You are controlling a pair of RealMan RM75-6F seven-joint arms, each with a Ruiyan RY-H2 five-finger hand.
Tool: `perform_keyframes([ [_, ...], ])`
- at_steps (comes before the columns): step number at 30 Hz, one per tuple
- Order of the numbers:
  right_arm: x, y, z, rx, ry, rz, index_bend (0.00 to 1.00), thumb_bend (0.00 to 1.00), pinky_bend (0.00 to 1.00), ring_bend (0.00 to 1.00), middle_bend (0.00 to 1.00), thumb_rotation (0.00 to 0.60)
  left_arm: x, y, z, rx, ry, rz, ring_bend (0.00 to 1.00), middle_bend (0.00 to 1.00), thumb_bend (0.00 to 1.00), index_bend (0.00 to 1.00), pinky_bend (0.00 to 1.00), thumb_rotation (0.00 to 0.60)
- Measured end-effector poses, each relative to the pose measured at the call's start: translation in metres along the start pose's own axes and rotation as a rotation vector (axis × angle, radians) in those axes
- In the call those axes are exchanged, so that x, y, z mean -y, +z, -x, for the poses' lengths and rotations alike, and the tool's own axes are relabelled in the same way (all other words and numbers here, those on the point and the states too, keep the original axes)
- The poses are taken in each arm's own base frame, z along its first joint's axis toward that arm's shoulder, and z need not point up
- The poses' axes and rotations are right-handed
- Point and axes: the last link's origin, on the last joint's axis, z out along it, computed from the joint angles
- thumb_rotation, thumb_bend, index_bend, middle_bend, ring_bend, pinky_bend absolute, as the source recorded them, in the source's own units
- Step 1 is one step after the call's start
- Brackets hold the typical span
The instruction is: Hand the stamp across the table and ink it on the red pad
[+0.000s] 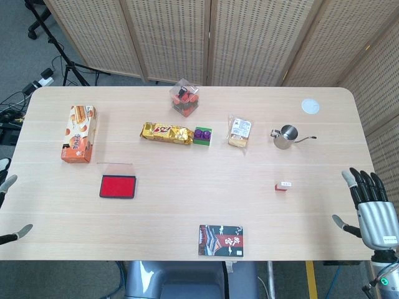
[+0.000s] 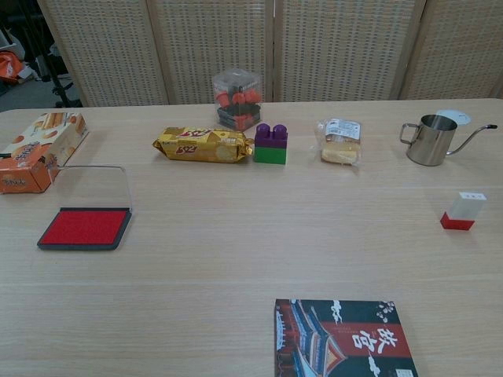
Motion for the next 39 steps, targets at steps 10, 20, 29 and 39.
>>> perform_keyframes([
  [10,0.011,0.064,0.018,0.167,-0.013,-0.061,0.13,0.0,1.0,1.0,0.97,0.6,0.001,0.011,0.005,0.013,0.014,-0.036,0.0,0.0,0.0,0.0,0.0,0.6],
  [20,0.032,0.12,0.044,0.383,0.011,0.038,0.33,0.08,1.0,1.0,0.98,0.6,-0.001,0.024,0.018,0.051,0.054,-0.066,0.0,0.0,0.0,0.0,0.0,0.6],
  [29,0.058,0.142,0.064,0.459,0.015,0.072,0.42,0.26,1.0,1.0,0.98,0.6,-0.003,0.032,0.026,0.062,0.083,-0.081,0.0,0.0,0.0,0.0,0.0,0.6],
  [39,0.077,0.146,0.092,0.504,0.039,0.127,0.42,0.28,1.0,1.0,0.98,0.6,-0.004,0.031,0.028,0.07,0.084,-0.076,0.0,0.0,0.0,0.0,0.0,0.6],
])
